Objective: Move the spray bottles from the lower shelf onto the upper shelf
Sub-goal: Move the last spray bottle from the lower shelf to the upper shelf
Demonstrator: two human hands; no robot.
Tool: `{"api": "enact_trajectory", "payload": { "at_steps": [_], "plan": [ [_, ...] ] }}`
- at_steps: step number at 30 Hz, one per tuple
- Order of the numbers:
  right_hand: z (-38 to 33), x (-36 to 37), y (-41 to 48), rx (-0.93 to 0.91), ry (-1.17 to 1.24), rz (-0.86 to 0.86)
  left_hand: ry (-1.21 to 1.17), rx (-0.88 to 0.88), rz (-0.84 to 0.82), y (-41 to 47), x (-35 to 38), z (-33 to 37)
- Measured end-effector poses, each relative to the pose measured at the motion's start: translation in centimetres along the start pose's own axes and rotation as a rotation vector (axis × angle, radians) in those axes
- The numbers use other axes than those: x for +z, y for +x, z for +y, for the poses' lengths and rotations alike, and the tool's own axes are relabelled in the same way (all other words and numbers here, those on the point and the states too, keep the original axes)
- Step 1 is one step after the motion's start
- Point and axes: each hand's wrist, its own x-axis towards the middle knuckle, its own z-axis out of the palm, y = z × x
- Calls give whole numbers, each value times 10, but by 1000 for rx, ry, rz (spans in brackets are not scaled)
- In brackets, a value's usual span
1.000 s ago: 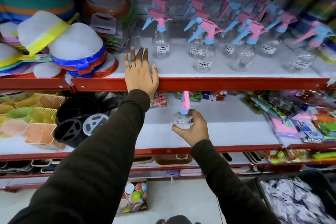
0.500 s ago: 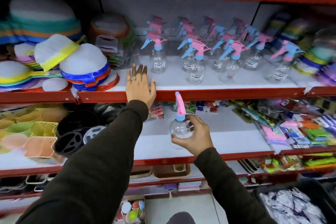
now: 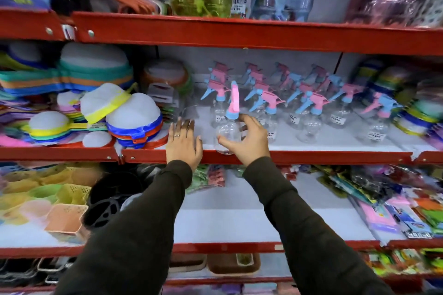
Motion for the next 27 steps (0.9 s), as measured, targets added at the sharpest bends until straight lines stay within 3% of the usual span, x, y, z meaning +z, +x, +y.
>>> {"api": "enact_trajectory", "payload": {
  "at_steps": [7,18,21,24,27],
  "plan": [
    [19,33,32,104,-124,-82,44,-11,48,-2,0,2],
    [22,45,40,147,-60,-128,41,-21,80,4,4,2],
    [22,47,39,172,-31,-61,25,-22,93,4,4,2],
    [21,48,38,193,-172,44,26,-22,95,4,4,3],
    [18,48,40,192,-156,14,22,-27,89,5,4,3]
  ]
}}
